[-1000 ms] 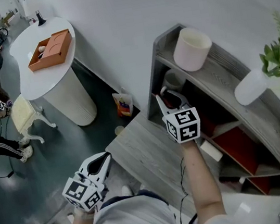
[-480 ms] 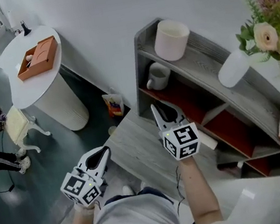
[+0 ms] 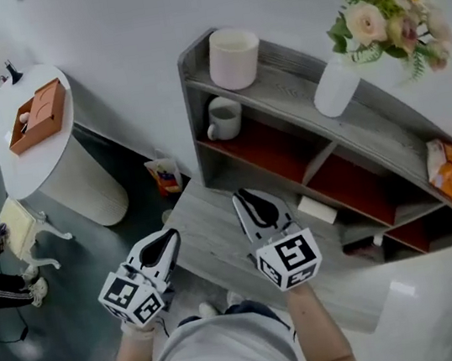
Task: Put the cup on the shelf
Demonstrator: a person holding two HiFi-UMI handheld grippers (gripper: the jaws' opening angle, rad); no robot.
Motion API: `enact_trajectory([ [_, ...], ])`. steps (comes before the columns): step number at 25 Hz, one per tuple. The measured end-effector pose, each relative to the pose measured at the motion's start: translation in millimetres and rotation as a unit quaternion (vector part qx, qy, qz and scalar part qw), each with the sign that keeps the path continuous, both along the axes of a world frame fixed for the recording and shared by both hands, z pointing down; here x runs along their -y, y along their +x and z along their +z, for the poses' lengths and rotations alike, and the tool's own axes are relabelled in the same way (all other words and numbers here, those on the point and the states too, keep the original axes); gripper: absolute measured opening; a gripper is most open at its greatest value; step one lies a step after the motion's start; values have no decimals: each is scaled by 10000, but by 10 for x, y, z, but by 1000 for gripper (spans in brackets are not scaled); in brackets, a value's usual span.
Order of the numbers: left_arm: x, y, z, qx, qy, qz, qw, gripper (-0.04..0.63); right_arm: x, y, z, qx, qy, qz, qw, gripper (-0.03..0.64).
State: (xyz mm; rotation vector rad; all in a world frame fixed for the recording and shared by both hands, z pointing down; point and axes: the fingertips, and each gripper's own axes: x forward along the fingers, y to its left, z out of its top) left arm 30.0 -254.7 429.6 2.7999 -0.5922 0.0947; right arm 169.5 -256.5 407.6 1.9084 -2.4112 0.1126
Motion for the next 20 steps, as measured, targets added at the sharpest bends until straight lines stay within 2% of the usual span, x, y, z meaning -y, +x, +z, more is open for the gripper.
enact_trajectory([
  [10,-154,325,-18,-25,54,569,9984,17,-476,-128,77,211,16,147,9997,49],
  [20,-257,474,35,-16,-3,774,9970,17,-662,-174,163,311,132,205,9992,49],
])
